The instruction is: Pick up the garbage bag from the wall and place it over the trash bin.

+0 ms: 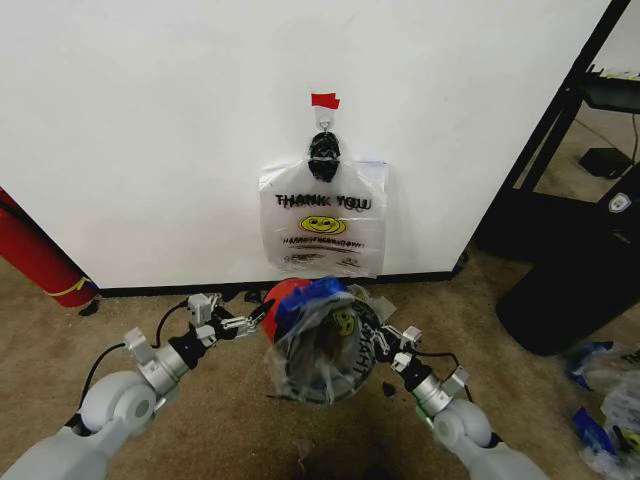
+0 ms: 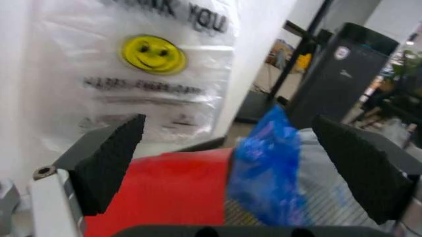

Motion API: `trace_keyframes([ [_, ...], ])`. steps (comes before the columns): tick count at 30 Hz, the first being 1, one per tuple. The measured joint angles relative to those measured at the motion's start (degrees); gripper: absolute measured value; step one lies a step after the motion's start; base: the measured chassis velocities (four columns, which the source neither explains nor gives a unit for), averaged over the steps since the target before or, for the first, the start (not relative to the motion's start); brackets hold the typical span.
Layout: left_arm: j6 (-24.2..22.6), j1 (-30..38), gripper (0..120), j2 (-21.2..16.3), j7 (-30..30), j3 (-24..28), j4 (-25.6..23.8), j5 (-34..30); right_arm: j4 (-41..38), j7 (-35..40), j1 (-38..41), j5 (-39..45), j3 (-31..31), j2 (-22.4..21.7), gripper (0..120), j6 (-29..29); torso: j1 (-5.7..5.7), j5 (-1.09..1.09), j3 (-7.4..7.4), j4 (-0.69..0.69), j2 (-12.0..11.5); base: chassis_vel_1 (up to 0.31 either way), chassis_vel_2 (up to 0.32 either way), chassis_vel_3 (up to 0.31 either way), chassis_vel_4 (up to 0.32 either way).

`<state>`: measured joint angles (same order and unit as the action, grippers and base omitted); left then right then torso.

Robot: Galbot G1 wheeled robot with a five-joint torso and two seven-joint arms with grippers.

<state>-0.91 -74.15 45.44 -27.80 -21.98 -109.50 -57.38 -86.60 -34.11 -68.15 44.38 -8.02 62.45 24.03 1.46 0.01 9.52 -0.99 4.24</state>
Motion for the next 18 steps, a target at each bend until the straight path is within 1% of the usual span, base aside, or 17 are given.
trace_keyframes([
  [2, -0.7, 0.0, 99, 0.0, -0.9, 0.0, 0.0, 0.6, 0.1, -0.1, 0.0, -0.6, 0.0, 0.1, 0, 0.4, 0.00, 0.00, 0.00, 0.01, 0.0, 0.000, 0.000, 0.000, 0.000],
  [6, -2.5, -0.3, 99, 0.0, -3.1, 0.0, 0.5, 5.3, 0.1, 0.1, 0.2, -1.8, 0.0, 0.3, 0, 1.2, 0.00, -0.01, 0.00, 0.01, 0.0, 0.000, 0.000, 0.000, 0.000],
  [11, -3.0, -0.5, 97, -0.1, -4.7, 0.0, 1.6, 8.2, 0.1, 0.2, 0.4, -2.5, 0.0, 0.5, 0, 1.6, 0.00, -0.01, 0.00, 0.01, 0.0, 0.000, 0.000, 0.000, 0.000],
  [16, -3.0, -0.5, 94, 0.1, -5.0, 0.1, 2.4, 8.9, -0.4, 0.4, 0.4, -2.6, 0.2, 0.6, 0, 1.7, 0.00, -0.01, 0.00, 0.01, 0.0, 0.000, 0.000, 0.000, 0.000],
  [17, -3.0, -0.5, 89, 0.1, -5.2, 0.1, 2.4, 8.9, -0.6, 0.5, 0.4, -2.7, 0.2, 0.7, 0, 1.7, 0.00, -0.01, 0.00, 0.01, 0.0, 0.000, 0.000, 0.000, 0.000],
  [18, -3.0, -0.5, 89, 0.1, -5.2, 0.1, 2.4, 8.9, -0.6, 0.5, 0.4, -2.7, 0.2, 0.7, 0, 1.7, 0.00, -0.01, 0.00, 0.01, 0.0, 0.000, 0.000, 0.000, 0.000],
])
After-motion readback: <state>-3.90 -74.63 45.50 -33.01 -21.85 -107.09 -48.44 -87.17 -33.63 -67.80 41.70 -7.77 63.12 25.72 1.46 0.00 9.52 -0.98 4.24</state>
